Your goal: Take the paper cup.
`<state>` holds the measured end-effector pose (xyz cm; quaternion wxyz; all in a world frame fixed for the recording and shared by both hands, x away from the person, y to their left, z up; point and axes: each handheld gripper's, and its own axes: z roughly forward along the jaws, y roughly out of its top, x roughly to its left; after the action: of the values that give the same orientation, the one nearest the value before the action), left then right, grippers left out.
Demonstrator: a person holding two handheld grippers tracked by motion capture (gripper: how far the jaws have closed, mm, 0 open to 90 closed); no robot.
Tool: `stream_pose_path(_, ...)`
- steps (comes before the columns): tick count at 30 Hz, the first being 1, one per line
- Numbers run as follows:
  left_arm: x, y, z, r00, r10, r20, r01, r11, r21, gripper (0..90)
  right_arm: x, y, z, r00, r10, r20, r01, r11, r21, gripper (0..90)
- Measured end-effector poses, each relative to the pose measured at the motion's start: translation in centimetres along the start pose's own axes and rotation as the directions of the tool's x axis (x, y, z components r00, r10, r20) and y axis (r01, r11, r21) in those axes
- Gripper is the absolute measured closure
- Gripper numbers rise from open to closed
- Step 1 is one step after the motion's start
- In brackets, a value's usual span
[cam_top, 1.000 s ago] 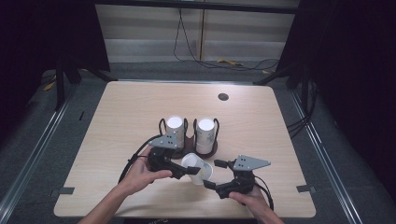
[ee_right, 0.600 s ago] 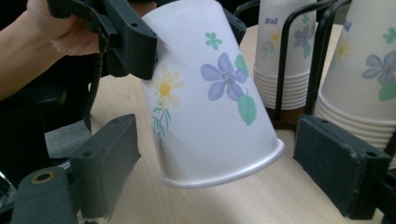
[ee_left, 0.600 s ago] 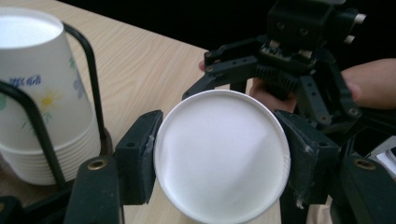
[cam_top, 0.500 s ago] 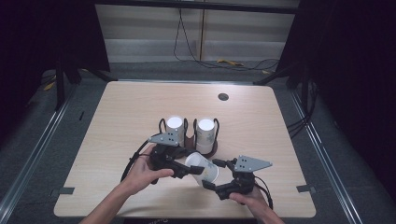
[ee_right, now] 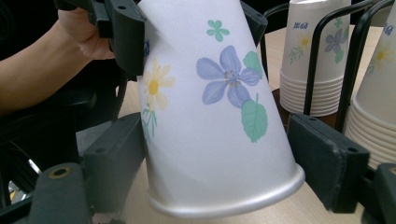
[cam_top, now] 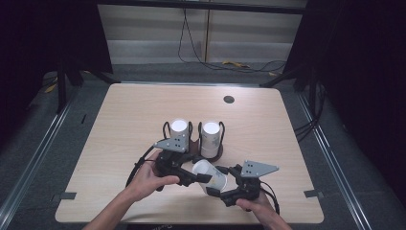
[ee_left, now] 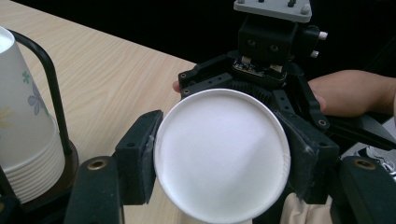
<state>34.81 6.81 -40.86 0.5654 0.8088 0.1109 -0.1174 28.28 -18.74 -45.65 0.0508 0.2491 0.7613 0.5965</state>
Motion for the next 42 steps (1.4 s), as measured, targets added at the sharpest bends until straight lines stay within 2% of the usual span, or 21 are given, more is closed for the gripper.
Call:
stream_pose_path(6, 0.4, -0.3, 0.1, 0.9996, -0.022, -0.016, 0.022, 0.9998, 0.0, 32.3, -0.1, -0.1, 0.0, 0.9999, -0.007, -0.01, 0.008, 1.0, 0.014, 25.6)
stream_pose_path(11, 0.4, -0.4, 0.2, 0.9987, -0.024, -0.045, 0.025, 0.9994, 0.024, 29.2, -0.2, -0.1, 0.1, 0.9999, -0.013, -0.002, 0.013, 1.0, 0.021, 26.2)
stream_pose_path(18, 0.6, -0.6, 0.4, 0.9975, -0.032, -0.063, 0.036, 0.9972, 0.066, 24.3, -0.3, -0.1, 0.1, 1.0, -0.008, 0.002, 0.008, 0.999, 0.038, 26.8)
stream_pose_path(21, 0.6, -0.7, 0.5, 0.9974, -0.024, -0.067, 0.029, 0.9965, 0.079, 22.6, -0.3, -0.1, 0.1, 1.0, -0.007, 0.005, 0.006, 0.999, 0.047, 27.1)
stream_pose_path(23, 0.6, -0.7, 0.4, 0.9969, 0.003, -0.079, 0.004, 0.9962, 0.087, 21.2, -0.3, -0.1, 0.2, 1.0, -0.001, 0.002, 0.001, 0.999, 0.054, 27.6)
stream_pose_path(26, 0.7, -0.9, 0.2, 0.996, 0.013, -0.088, -0.004, 0.9954, 0.096, 20.0, -0.3, -0.2, 0.3, 1.0, 0.001, 0.004, -0.001, 0.998, 0.066, 27.8)
stream_pose_path(30, 0.9, -1.1, 0.0, 0.9938, 0.014, -0.111, -0.003, 0.9945, 0.105, 17.4, -0.5, -0.1, 0.4, 0.9999, -0.001, 0.014, 0.0, 0.996, 0.087, 28.4)
stream_pose_path(33, 1.2, -1.3, -0.3, 0.9934, -0.002, -0.114, 0.013, 0.9949, 0.1, 16.3, -0.6, -0.1, 0.4, 0.9999, 0.0, 0.014, -0.001, 0.995, 0.102, 28.6)
stream_pose_path(36, 1.2, -1.4, -0.5, 0.991, 0.011, -0.133, 0.006, 0.9922, 0.124, 16.0, -0.6, -0.2, 0.5, 0.9997, -0.001, 0.024, -0.002, 0.991, 0.131, 28.8)
stream_pose_path(39, 1.0, -1.5, -0.8, 0.992, 0.026, -0.123, -0.011, 0.9921, 0.125, 15.9, -0.6, -0.2, 0.5, 0.9998, -0.003, 0.02, 0.0, 0.988, 0.153, 29.1)
stream_pose_path(42, 1.1, -1.8, -0.9, 0.99, 0.042, -0.135, -0.023, 0.9893, 0.144, 15.9, -0.7, 0.1, 0.5, 0.9995, -0.002, 0.032, -0.003, 0.983, 0.182, 29.4)
